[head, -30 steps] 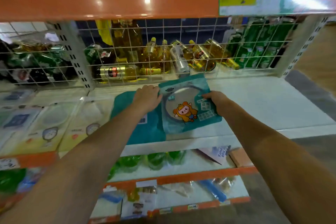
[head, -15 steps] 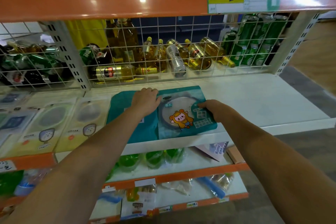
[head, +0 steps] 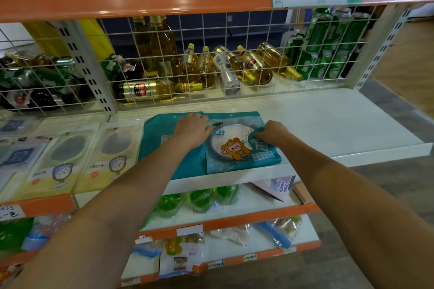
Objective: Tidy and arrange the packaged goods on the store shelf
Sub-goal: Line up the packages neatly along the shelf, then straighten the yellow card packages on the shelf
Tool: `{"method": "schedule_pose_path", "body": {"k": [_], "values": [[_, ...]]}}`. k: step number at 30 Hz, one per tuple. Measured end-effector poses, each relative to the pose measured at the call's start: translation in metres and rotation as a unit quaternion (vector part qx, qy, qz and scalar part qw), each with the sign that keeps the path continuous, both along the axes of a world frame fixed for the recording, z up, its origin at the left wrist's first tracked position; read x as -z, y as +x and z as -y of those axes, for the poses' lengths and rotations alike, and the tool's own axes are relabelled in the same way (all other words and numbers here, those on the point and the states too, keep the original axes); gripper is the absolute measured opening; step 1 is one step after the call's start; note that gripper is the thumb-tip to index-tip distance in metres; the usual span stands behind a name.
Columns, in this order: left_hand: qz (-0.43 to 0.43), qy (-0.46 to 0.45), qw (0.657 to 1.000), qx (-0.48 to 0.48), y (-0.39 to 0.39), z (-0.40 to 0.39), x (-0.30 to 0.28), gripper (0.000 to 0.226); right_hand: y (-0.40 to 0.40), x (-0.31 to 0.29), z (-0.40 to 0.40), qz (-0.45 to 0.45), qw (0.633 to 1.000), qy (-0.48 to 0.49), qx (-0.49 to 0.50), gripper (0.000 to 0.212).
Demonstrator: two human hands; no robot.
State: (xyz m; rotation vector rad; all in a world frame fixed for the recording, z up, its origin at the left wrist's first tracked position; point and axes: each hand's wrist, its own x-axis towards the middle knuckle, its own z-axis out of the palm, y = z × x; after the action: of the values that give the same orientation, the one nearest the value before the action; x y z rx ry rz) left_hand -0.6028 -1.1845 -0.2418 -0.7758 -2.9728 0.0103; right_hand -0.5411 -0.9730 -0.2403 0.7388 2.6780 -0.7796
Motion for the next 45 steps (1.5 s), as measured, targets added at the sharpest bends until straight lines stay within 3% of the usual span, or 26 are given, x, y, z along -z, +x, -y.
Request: {"method": "schedule_pose_path", "body": {"k": [14,19,24,33,45], "values": [[0.018,-0.023,1.000,-0.011,0.005,-0.003,0.001,0.039,0.007,-0.002,0.005,-0.036,0.992,0.123,-0.018,0.048],[0.018,-0.063,0.998,-0.021,-0.002,-0.004,-0.018,0.041,-0.005,-0.021,0.007,-0.094,0.972,0.192,-0.094,0.048],[0.005,-0.023,0.999,-0.046,0.000,0.005,-0.039,0.038,-0.024,-0.036,0.030,-0.156,0.941,0.241,-0.181,0.040],[-0.002,0.004,0.991,-0.133,0.013,0.085,-0.054,0.042,-0.039,-0.052,0.126,-0.231,0.900,0.226,-0.293,0.043],[-0.002,-0.035,0.970,-0.241,0.056,0.256,-0.067,0.044,-0.032,-0.061,0.311,-0.237,0.878,0.167,-0.382,0.046]]}}
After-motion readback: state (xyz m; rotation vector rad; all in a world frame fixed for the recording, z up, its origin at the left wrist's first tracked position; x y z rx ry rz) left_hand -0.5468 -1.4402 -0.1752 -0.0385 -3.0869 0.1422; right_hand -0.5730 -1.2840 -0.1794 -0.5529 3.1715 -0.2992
